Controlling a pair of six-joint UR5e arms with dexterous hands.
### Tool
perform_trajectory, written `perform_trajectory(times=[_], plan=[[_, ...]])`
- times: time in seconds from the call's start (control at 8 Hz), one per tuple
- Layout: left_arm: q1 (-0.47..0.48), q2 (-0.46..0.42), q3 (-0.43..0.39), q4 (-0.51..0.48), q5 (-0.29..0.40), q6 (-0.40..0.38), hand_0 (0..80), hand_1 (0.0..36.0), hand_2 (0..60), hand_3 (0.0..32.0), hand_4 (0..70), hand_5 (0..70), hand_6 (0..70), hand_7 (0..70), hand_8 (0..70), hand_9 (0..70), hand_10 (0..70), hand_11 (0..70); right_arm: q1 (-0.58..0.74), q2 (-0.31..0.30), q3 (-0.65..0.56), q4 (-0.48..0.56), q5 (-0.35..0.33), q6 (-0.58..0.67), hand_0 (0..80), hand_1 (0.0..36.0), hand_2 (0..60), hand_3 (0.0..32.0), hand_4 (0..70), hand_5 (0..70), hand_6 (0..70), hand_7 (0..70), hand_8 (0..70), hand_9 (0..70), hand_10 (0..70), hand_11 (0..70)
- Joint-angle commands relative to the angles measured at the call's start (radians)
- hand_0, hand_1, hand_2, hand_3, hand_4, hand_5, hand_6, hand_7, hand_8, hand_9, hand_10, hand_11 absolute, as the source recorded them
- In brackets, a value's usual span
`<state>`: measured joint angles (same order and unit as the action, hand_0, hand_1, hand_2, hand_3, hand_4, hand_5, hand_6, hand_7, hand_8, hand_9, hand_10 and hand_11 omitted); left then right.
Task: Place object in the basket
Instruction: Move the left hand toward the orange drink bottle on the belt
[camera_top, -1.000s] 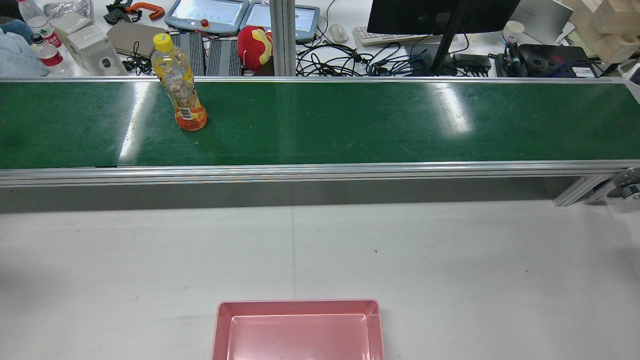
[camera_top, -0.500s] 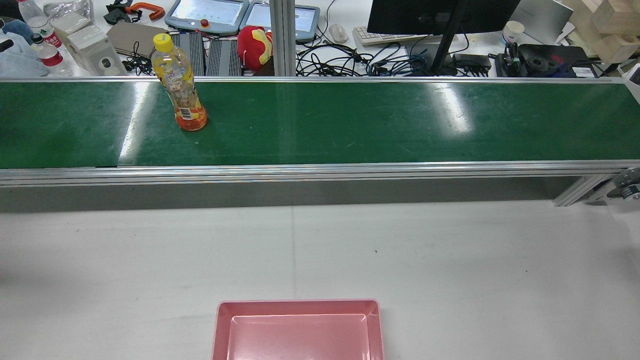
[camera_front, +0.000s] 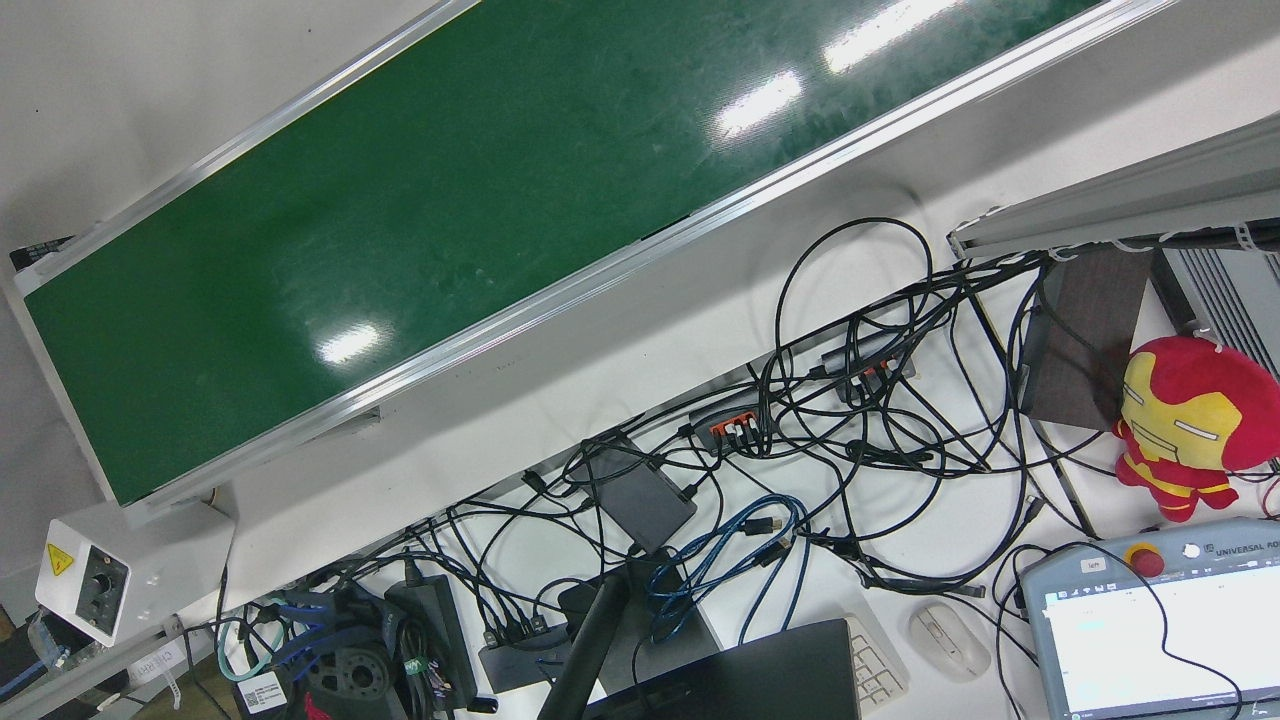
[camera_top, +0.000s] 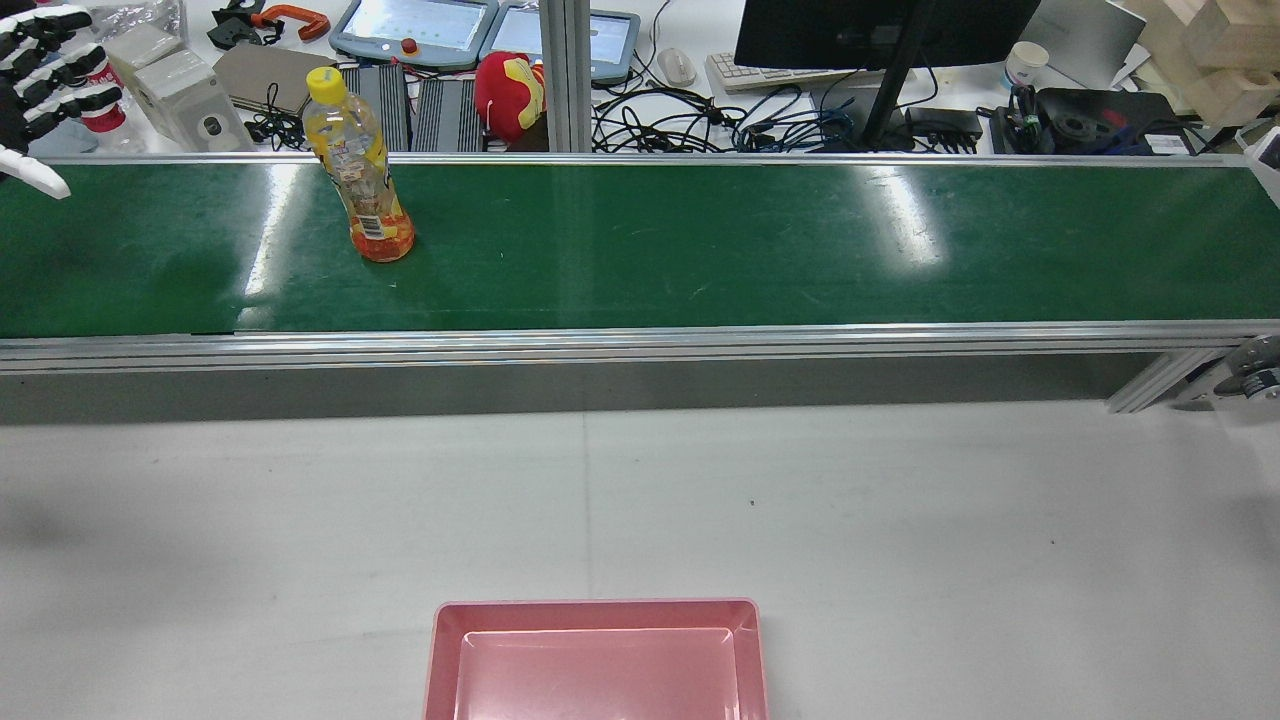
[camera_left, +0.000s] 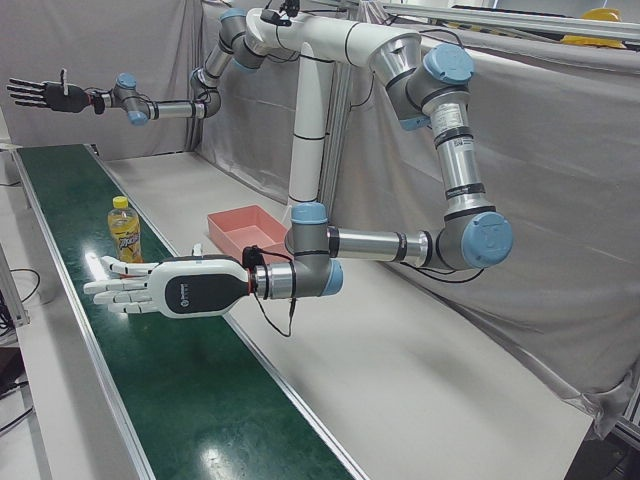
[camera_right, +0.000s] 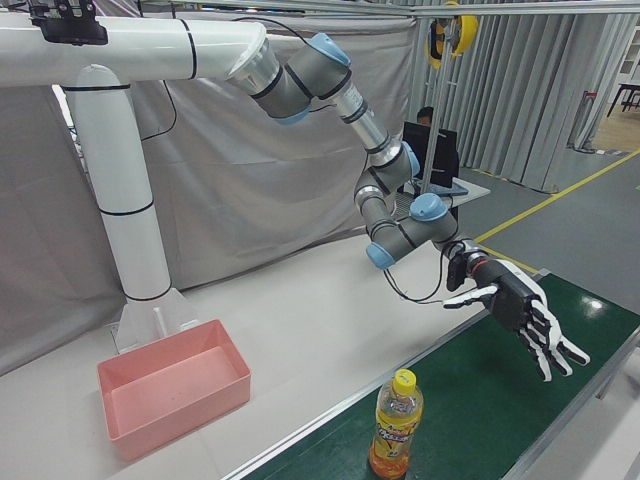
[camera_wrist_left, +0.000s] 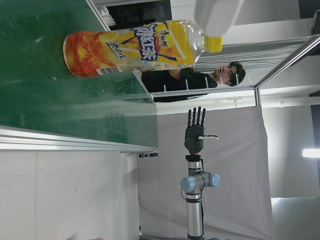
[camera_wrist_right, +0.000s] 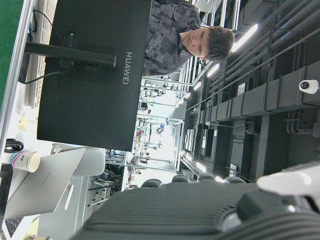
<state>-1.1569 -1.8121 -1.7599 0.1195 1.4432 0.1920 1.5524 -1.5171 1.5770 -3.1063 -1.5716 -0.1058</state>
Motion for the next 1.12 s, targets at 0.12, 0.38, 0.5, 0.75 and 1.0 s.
perform_trajectory(times=[0.12,0.38,0.5,0.75,1.0], plan=[[0.138,-0.065,-0.030,0.106,-0.076,0.052,79.7,17.8,0.0,4.8,7.6,24.5,0.0,0.0,5.4,6.7,7.5,13.8,0.000,0.000,0.000,0.000,0.001,0.000,0.0,0.0,0.0,0.0,0.0,0.0,0.0,0.0,0.0,0.0,0.0,0.0],[0.250,-0.110,-0.026,0.159,-0.163,0.058,80.0,8.0,0.0,5.6,7.6,22.6,0.0,0.0,5.1,6.2,6.3,12.1,0.000,0.000,0.000,0.000,-0.001,0.000,0.0,0.0,0.0,0.0,0.0,0.0,0.0,0.0,0.0,0.0,0.0,0.0],[0.282,-0.139,-0.023,0.187,-0.200,0.061,80.0,4.1,0.0,6.4,8.2,20.6,0.0,0.0,5.0,6.2,4.9,9.6,0.000,0.000,0.000,0.000,0.001,0.000,0.0,0.0,0.0,0.0,0.0,0.0,0.0,0.0,0.0,0.0,0.0,0.0],[0.286,-0.179,-0.017,0.200,-0.210,0.076,79.7,2.5,0.0,5.4,7.8,22.2,0.0,0.0,5.0,6.3,4.9,9.2,0.000,0.000,0.000,0.000,-0.001,0.000,0.0,0.0,0.0,0.0,0.0,0.0,0.0,0.0,0.0,0.0,0.0,0.0],[0.290,-0.216,0.003,0.200,-0.275,0.079,79.7,3.4,0.0,3.8,7.0,24.7,0.0,0.0,6.0,7.7,4.9,9.2,0.000,0.000,0.000,0.000,0.001,0.000,0.0,0.0,0.0,0.0,0.0,0.0,0.0,0.0,0.0,0.0,0.0,0.0]])
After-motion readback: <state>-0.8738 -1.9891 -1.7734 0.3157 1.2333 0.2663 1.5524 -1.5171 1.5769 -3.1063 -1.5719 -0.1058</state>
